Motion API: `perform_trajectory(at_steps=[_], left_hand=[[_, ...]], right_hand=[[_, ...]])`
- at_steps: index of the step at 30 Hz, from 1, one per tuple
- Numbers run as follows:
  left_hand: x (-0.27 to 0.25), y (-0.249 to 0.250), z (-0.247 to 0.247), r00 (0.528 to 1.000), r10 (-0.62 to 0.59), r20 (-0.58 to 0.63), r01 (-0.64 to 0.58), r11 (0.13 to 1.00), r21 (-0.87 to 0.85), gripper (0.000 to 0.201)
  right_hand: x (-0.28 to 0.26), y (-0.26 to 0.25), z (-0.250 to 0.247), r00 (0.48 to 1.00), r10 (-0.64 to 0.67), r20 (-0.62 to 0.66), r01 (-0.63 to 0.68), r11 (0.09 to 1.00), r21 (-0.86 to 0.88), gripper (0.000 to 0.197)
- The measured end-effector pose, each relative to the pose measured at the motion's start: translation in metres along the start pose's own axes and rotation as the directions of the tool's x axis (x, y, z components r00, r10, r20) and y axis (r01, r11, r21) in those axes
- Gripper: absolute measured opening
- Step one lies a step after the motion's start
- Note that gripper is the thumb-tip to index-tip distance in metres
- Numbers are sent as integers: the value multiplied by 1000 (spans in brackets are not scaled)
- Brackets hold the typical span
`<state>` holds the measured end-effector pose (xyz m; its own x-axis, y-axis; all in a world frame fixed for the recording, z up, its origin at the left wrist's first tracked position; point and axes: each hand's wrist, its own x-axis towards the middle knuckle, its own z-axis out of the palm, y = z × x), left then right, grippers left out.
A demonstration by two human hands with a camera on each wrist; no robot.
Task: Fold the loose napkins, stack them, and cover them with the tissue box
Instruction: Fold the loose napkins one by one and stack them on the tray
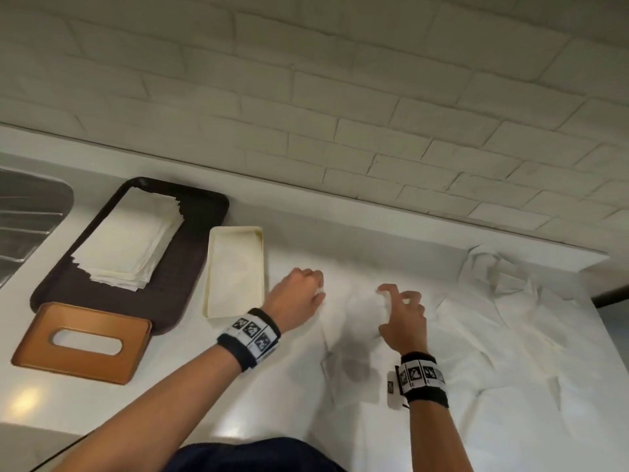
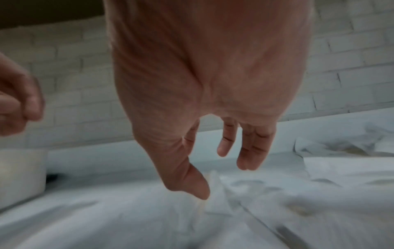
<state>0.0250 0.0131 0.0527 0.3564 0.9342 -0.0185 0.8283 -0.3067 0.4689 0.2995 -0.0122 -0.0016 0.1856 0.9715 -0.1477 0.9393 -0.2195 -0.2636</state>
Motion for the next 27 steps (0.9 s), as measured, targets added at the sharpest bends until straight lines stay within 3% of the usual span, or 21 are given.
perform_trajectory(at_steps=[2, 5, 6, 8, 9, 11, 13, 14, 16, 19, 22, 24, 27], left_hand=[[16, 11, 30, 981, -126, 145, 117, 991, 69, 43], [25, 12, 70, 932, -274, 239, 253, 961, 115, 63], [26, 10, 80, 927, -290, 237, 267, 956, 124, 62], [27, 4, 91, 937, -282, 206, 271, 959, 84, 51], [27, 0, 93, 943, -270, 194, 269, 963, 28, 44], [25, -8, 92, 954, -252, 162, 272, 954, -122, 34], [21, -13, 81, 956, -261, 131, 289, 912, -291, 29], [18, -14, 73, 958, -267, 107, 287, 885, -367, 25], [13, -15, 53, 964, -265, 33, 251, 854, -455, 35], [0, -16, 16, 971, -204, -123, 124, 874, -469, 44], [-13, -19, -16, 951, -153, -267, 4, 874, -485, 25], [-20, -19, -36, 920, -158, -358, -39, 873, -487, 22], [-27, -17, -61, 865, -189, -465, -116, 826, -551, 14]], right_hand=[[4, 8, 9, 999, -44, -16, 44, 999, -28, 74], [8, 11, 18, 991, -115, -72, 124, 983, 138, 23], [9, 12, 18, 989, -110, -99, 130, 966, 223, 16], [9, 16, 16, 988, -82, -133, 120, 945, 305, 20], [8, 18, 14, 987, -104, -119, 136, 946, 295, 31], [8, 22, 15, 984, -180, -1, 177, 962, 208, 62], [11, 23, 17, 976, -200, 83, 189, 974, 123, 66], [14, 24, 18, 977, -201, 71, 192, 974, 121, 56], [19, 24, 21, 978, -208, -3, 205, 961, 184, 37], [19, 13, 15, 979, -169, -112, 200, 893, 404, 25], [7, -12, -14, 977, -134, -166, 210, 746, 632, 19], [-5, -31, -42, 979, -153, -134, 202, 641, 740, 17], [-30, -63, -86, 947, -314, -74, 233, 506, 830, 20]])
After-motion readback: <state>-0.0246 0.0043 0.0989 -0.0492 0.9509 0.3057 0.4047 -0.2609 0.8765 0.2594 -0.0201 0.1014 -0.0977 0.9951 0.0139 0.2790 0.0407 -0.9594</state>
